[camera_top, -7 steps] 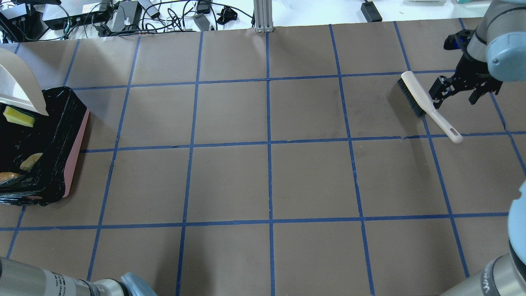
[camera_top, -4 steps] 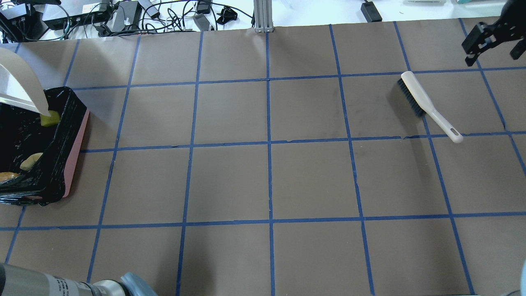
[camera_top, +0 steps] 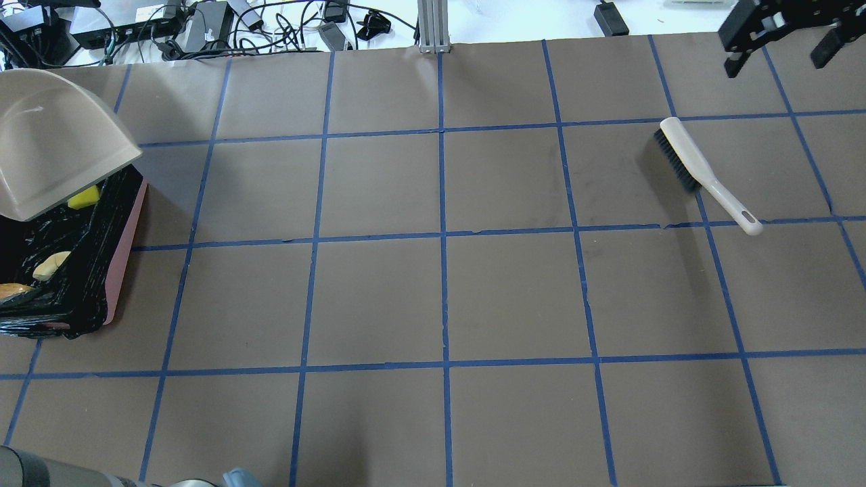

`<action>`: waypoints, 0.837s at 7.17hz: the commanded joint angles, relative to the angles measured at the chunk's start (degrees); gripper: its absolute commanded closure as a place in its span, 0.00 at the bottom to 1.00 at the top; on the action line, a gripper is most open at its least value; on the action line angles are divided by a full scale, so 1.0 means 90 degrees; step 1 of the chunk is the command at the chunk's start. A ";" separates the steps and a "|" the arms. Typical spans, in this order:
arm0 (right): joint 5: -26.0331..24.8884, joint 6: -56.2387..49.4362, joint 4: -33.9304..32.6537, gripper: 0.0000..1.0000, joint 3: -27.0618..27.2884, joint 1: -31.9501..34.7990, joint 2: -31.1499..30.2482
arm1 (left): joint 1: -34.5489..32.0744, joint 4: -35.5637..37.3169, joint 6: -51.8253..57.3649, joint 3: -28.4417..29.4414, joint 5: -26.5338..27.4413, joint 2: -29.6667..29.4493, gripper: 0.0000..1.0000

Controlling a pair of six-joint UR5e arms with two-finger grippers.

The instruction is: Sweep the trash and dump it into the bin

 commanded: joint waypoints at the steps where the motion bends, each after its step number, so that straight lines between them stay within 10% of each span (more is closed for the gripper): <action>1: 0.0046 0.1494 -0.0024 0.00 0.0495 0.0917 -0.0256 | -0.1232 -0.0029 -0.2210 -0.0019 0.1428 0.0057 1.00; 6: 0.0398 0.1113 -0.0201 0.00 0.0566 0.1243 -0.0248 | -0.2299 -0.1122 -0.6442 -0.0583 0.1616 -0.0469 1.00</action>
